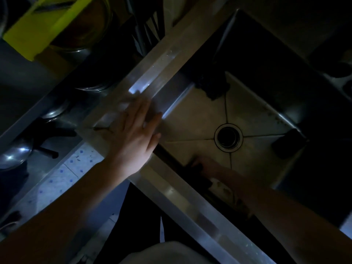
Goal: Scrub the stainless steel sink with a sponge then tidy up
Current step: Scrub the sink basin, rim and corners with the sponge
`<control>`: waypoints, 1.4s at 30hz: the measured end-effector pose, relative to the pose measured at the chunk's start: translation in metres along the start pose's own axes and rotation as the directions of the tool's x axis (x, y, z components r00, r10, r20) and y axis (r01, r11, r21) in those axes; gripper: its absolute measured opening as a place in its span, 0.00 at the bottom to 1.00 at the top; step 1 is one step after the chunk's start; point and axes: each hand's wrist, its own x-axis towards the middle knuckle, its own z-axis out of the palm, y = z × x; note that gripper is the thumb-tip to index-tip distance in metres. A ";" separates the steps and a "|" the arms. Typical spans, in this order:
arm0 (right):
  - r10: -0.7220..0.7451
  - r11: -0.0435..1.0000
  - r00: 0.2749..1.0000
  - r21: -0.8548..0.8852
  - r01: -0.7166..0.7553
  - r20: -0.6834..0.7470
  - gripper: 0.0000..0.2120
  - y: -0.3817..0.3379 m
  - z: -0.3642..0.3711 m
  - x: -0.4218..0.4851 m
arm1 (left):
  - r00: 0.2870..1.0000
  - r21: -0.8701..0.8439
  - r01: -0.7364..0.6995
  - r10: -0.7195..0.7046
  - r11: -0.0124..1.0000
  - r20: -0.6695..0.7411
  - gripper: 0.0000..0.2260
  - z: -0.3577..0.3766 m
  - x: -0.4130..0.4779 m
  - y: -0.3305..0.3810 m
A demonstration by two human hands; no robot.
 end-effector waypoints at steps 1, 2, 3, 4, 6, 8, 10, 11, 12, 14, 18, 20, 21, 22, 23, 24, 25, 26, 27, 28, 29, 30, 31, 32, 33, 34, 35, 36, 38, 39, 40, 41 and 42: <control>0.001 0.999 0.999 0.035 0.001 -0.036 0.13 -0.007 -0.003 0.006 | 1.000 -0.007 0.007 -0.007 1.000 -0.018 0.20 0.001 -0.006 0.005; -0.004 0.996 0.997 0.083 0.010 -0.079 0.13 -0.014 -0.004 0.013 | 0.999 -0.020 0.023 -0.024 1.000 -0.029 0.20 0.002 -0.013 0.010; -0.011 0.990 0.993 0.137 0.027 -0.117 0.13 -0.023 -0.006 0.021 | 0.999 -0.028 0.042 -0.042 0.999 -0.033 0.19 0.003 -0.019 0.014; -0.021 0.985 0.989 0.168 0.046 -0.147 0.13 -0.032 -0.006 0.028 | 0.998 -0.031 0.062 -0.063 0.998 -0.032 0.19 0.005 -0.028 0.020; -0.039 0.988 0.977 0.137 0.069 -0.211 0.14 -0.050 -0.012 0.043 | 0.996 -0.038 0.086 -0.086 0.996 -0.006 0.20 0.006 -0.037 0.029; -0.083 0.994 0.971 0.058 0.098 -0.226 0.14 -0.059 -0.013 0.052 | 0.995 -0.054 0.099 -0.098 0.994 0.032 0.21 0.006 -0.044 0.040; -0.089 0.996 0.979 -0.003 0.090 -0.182 0.14 -0.059 -0.014 0.049 | 0.995 -0.065 0.087 -0.083 0.994 0.062 0.20 0.009 -0.050 0.049; -0.086 0.996 0.983 -0.017 0.084 -0.161 0.14 -0.055 -0.014 0.044 | 0.994 -0.072 0.080 -0.075 0.994 0.075 0.19 0.011 -0.052 0.053; -0.084 0.996 0.986 -0.021 0.081 -0.146 0.14 -0.050 -0.013 0.037 | 0.994 -0.080 0.074 -0.067 0.994 0.083 0.18 0.013 -0.054 0.055; -0.058 0.998 0.993 -0.023 0.056 -0.103 0.14 -0.035 -0.008 0.021 | 0.995 -0.092 0.054 -0.046 0.994 0.085 0.18 0.017 -0.056 0.058; 0.103 0.994 0.992 0.044 -0.100 -0.078 0.17 -0.002 0.012 -0.025 | 0.999 -0.095 -0.007 0.011 0.995 0.046 0.16 0.020 -0.057 0.058; 0.200 0.977 0.979 0.080 -0.197 -0.029 0.18 0.019 0.023 -0.053 | 0.999 -0.092 -0.035 0.038 0.995 0.038 0.15 0.018 -0.058 0.058; 0.252 0.959 0.968 0.133 -0.251 0.004 0.16 0.030 0.029 -0.066 | 0.998 -0.096 -0.055 0.058 0.994 0.034 0.15 0.018 -0.060 0.058; 0.293 0.935 0.955 0.198 -0.295 0.039 0.12 0.038 0.036 -0.079 | 0.996 -0.105 -0.077 0.081 0.992 0.035 0.14 0.017 -0.063 0.057; 0.290 0.922 0.956 0.256 -0.290 0.040 0.10 0.044 0.042 -0.090 | 0.994 -0.114 -0.097 0.103 0.989 0.047 0.13 0.017 -0.066 0.057; 0.309 0.913 0.951 0.276 -0.299 0.010 0.13 0.049 0.045 -0.097 | 0.990 -0.119 -0.113 0.122 0.986 0.066 0.12 0.017 -0.069 0.057; 0.349 0.903 0.936 0.279 -0.327 -0.033 0.16 0.056 0.048 -0.100 | 0.986 -0.120 -0.126 0.137 0.985 0.091 0.12 0.016 -0.072 0.057; 0.398 0.892 0.916 0.256 -0.374 -0.050 0.17 0.060 0.050 -0.102 | 0.982 -0.116 -0.134 0.148 0.984 0.115 0.12 0.016 -0.074 0.058; 0.418 0.884 0.907 0.251 -0.394 -0.048 0.18 0.064 0.051 -0.101 | 0.979 -0.114 -0.136 0.151 0.984 0.135 0.12 0.015 -0.076 0.058; 0.433 0.885 0.901 0.198 -0.421 -0.024 0.17 0.064 0.049 -0.100 | 0.978 -0.111 -0.135 0.151 0.985 0.147 0.13 0.014 -0.077 0.057; 0.447 0.882 0.894 0.156 -0.444 0.015 0.16 0.064 0.049 -0.098 | 0.977 -0.105 -0.136 0.151 0.985 0.150 0.14 0.013 -0.077 0.057; 0.467 0.870 0.883 0.149 -0.469 0.053 0.16 0.063 0.047 -0.093 | 0.978 -0.100 -0.139 0.153 0.985 0.145 0.14 0.013 -0.077 0.057; 0.458 0.884 0.888 0.077 -0.460 0.041 0.15 0.058 0.043 -0.089 | 0.979 -0.098 -0.141 0.153 0.985 0.136 0.14 0.014 -0.077 0.057; 0.436 0.898 0.899 0.047 -0.438 0.037 0.15 0.052 0.039 -0.085 | 0.980 -0.102 -0.138 0.150 0.985 0.129 0.14 0.015 -0.077 0.058; 0.390 0.917 0.920 0.075 -0.392 0.049 0.15 0.045 0.034 -0.079 | 0.982 -0.107 -0.129 0.142 0.986 0.126 0.15 0.017 -0.078 0.058; 0.327 0.940 0.944 0.090 -0.329 0.033 0.15 0.035 0.029 -0.073 | 0.983 -0.111 -0.118 0.132 0.987 0.127 0.15 0.018 -0.078 0.060; 0.269 0.959 0.963 0.099 -0.267 -0.008 0.15 0.026 0.023 -0.065 | 0.984 -0.114 -0.108 0.122 0.988 0.128 0.16 0.019 -0.079 0.061; 0.219 0.971 0.974 0.106 -0.212 -0.055 0.15 0.017 0.019 -0.056 | 0.985 -0.117 -0.097 0.112 0.988 0.127 0.16 0.021 -0.079 0.063; 0.141 0.989 0.985 0.067 -0.135 -0.099 0.14 0.007 0.013 -0.038 | 0.990 -0.123 -0.064 0.078 0.990 0.119 0.17 0.023 -0.082 0.070; 0.104 0.994 0.990 0.025 -0.102 -0.098 0.13 0.004 0.011 -0.031 | 0.992 -0.129 -0.044 0.059 0.991 0.112 0.17 0.023 -0.084 0.074; 0.090 0.996 0.994 -0.011 -0.090 -0.064 0.13 0.002 0.010 -0.027 | 0.994 -0.141 -0.026 0.041 0.990 0.105 0.18 0.024 -0.085 0.080; 0.069 0.996 0.997 -0.050 -0.071 -0.043 0.14 0.005 0.010 -0.025 | 0.995 -0.157 -0.011 0.027 0.988 0.097 0.18 0.025 -0.086 0.087; 0.073 0.995 0.997 -0.061 -0.074 -0.020 0.14 0.007 0.009 -0.028 | 0.996 -0.171 -0.002 0.017 0.985 0.088 0.17 0.026 -0.087 0.094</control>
